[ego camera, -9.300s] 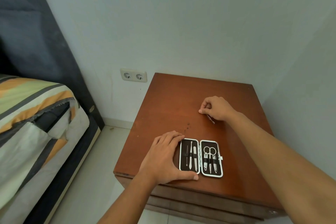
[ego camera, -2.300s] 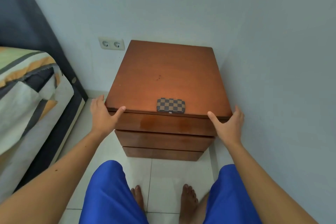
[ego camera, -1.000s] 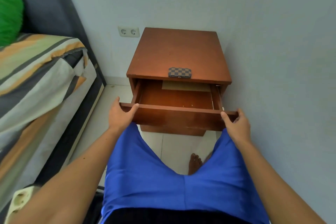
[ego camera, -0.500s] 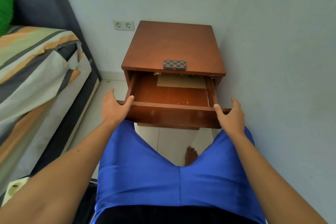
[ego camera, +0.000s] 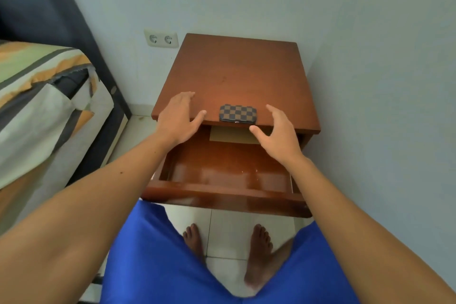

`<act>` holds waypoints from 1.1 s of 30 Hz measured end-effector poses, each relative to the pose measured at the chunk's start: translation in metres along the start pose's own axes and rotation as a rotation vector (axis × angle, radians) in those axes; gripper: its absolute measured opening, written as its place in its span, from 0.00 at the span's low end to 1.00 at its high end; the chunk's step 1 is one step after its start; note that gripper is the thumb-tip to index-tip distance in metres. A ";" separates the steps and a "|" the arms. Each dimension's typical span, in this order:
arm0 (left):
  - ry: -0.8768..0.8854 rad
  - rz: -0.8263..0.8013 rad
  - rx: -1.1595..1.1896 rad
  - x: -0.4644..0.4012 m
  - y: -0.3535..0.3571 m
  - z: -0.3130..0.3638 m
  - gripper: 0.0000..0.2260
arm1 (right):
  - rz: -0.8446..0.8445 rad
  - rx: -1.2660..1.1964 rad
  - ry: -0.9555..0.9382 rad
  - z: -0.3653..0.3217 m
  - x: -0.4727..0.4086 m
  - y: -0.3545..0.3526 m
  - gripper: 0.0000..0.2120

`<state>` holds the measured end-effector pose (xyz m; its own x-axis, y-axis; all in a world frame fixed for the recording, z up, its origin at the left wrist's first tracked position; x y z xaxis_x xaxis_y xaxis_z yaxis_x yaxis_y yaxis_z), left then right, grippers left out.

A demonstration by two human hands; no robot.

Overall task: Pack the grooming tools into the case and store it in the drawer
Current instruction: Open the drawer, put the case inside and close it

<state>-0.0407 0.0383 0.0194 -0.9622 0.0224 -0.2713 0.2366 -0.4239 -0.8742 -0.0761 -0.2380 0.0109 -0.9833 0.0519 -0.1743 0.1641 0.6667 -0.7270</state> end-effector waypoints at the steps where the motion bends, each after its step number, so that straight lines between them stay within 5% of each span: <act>1: 0.019 -0.016 -0.016 -0.011 0.007 0.001 0.29 | -0.032 0.029 -0.035 -0.003 -0.013 0.004 0.38; 9: 0.178 -0.154 -0.065 -0.087 0.059 -0.006 0.32 | -0.319 0.230 -0.260 -0.001 -0.066 0.041 0.33; 22: 0.156 -0.282 -0.237 -0.089 0.085 -0.015 0.34 | -0.392 0.393 -0.472 -0.024 -0.036 0.025 0.35; 28: 0.150 -0.273 -0.258 -0.090 0.083 -0.015 0.34 | -0.672 0.369 -0.408 0.006 0.007 0.080 0.37; 33: 0.144 -0.270 -0.268 -0.090 0.083 -0.015 0.34 | -0.730 0.419 -0.308 0.039 -0.001 0.124 0.36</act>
<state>0.0674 0.0148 -0.0352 -0.9703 0.2356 -0.0546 0.0231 -0.1344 -0.9907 -0.0519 -0.1847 -0.1047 -0.7990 -0.5210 0.3002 -0.4199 0.1260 -0.8988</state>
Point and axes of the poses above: each hand's wrist, its own x-axis away from the middle knuckle, its own y-axis out of the palm, z = x × y, the point moved 6 cm from there along -x, towards the middle knuckle, and after that the axes turned 4 degrees about z, right-handed, at the moved point
